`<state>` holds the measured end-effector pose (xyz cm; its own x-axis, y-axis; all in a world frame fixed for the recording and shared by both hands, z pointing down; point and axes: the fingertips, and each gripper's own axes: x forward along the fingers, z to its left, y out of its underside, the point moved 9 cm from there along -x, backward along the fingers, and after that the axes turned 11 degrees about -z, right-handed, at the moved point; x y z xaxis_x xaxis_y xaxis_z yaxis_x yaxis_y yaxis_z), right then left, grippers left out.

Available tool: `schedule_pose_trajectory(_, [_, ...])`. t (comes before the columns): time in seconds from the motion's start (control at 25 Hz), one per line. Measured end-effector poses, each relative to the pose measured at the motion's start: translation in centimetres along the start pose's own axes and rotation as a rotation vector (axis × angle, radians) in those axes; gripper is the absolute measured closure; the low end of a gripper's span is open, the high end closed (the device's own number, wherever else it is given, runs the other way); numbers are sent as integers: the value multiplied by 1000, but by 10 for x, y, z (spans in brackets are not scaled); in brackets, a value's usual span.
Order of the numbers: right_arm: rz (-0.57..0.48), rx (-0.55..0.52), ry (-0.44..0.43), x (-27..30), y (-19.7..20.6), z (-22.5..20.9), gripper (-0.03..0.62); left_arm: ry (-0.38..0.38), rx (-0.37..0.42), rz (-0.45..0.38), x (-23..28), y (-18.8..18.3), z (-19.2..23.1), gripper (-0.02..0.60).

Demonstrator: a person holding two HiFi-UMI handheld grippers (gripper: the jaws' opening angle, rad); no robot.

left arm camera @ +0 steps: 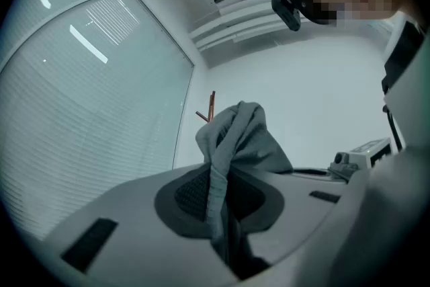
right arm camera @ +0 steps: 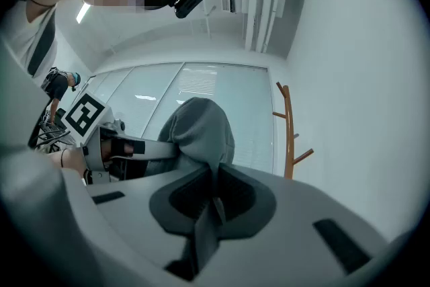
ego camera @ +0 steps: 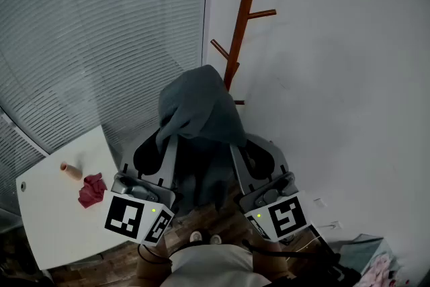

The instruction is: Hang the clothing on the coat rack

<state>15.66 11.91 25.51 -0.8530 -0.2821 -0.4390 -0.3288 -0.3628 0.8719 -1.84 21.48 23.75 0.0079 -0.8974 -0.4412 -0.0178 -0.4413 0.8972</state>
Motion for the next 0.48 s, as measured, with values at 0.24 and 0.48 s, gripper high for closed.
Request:
schedule_pose_trajectory(0.24, [2,6,-14,0,4,-3,563,-9,1,1,1,3,-1,534])
schedule_pose_trajectory(0.48, [5,14,-17,0,5,-3,563,-14,-1,7,1,4,-1,534])
